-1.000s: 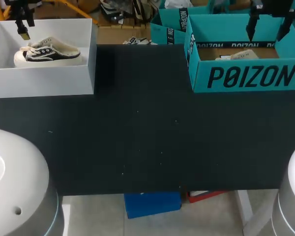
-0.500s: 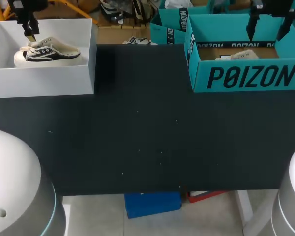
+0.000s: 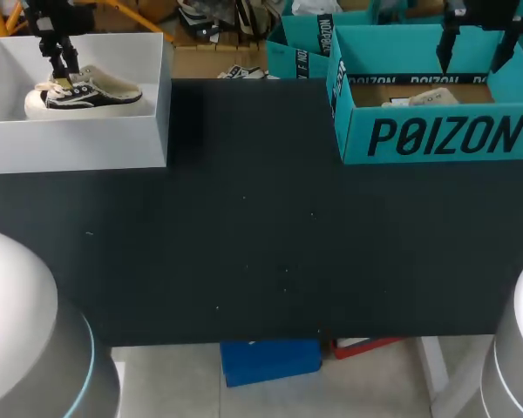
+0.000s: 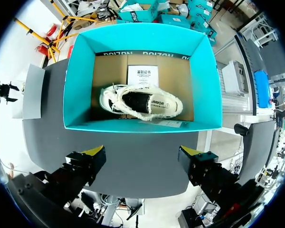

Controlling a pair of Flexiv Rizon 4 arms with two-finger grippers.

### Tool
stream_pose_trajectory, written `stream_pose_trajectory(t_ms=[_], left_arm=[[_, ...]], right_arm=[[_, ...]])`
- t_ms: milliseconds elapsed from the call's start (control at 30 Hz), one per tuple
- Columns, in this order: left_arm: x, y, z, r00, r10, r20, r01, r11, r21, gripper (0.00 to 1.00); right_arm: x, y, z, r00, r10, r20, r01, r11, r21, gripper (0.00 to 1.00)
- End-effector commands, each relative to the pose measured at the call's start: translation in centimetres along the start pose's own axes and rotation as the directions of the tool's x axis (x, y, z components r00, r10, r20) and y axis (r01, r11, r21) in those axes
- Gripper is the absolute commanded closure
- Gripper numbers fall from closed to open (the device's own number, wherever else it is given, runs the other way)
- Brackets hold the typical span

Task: Take the shoe out of the shoebox, open the shoe tongue, remove and reinsert the insole, then place the shoe into the shoebox

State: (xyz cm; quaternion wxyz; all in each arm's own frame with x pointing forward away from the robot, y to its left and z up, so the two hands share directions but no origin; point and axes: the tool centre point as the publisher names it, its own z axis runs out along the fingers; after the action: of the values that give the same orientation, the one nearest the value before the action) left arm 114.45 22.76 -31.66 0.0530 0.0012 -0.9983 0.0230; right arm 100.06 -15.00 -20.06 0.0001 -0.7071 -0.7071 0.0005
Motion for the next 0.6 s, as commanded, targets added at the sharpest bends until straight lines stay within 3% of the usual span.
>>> stream_pose_trajectory(t_ms=[33,233,600], left_arm=[[-1.0,0.2,1.1,1.000,0.003,-0.012,-0.003,1.000,0.006,0.40],[-0.9,0.2,2.9,1.000,0.004,-0.030,-0.004,1.000,-0.006,0.46],[-1.5,-0.1,5.9,0.999,0.001,-0.044,-0.002,1.000,-0.022,0.47]], right_arm=[[0.0,0.0,0.0,1.000,0.000,0.000,0.000,1.000,0.000,0.00],[0.0,0.0,0.0,1.000,0.000,0.000,0.000,1.000,0.000,0.00],[0.0,0.0,0.0,1.000,0.000,0.000,0.000,1.000,0.000,0.00]])
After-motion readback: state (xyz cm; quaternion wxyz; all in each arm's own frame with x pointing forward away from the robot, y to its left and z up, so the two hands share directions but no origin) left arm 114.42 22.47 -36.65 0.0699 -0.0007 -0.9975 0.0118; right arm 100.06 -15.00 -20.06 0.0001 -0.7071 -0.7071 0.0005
